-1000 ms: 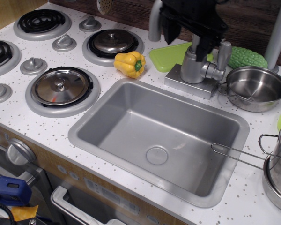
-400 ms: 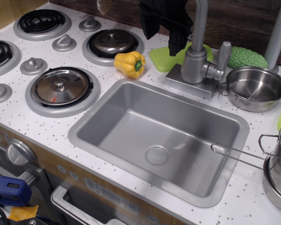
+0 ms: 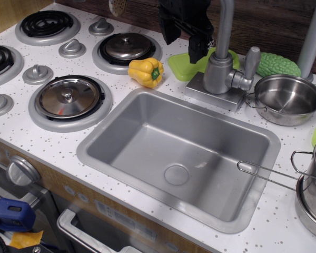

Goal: Turn faucet front to left

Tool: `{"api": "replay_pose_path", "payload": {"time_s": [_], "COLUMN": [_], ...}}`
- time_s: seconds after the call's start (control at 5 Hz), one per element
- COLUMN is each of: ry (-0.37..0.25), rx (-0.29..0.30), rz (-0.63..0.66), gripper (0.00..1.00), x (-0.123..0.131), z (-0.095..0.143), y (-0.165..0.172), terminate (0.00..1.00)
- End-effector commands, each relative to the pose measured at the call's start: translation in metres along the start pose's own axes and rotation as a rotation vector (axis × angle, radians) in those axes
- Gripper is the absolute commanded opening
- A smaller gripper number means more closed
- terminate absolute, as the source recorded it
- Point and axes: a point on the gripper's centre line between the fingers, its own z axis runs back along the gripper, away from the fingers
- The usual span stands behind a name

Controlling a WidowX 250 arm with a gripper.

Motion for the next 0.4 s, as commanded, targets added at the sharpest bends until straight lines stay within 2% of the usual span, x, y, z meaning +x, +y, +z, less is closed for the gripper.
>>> {"api": "replay_pose_path", "payload": {"time_s": [0.0,0.2], "ry": [-0.074,-0.104], "rx": [0.037,0.048], "rz": [-0.022,-0.053], "gripper": [1.0,1.0], "x": [0.0176,0.0195], "z": [0.014,0.012], "y": [0.0235,0.0273], "terminate": [0.0,1.0]}}
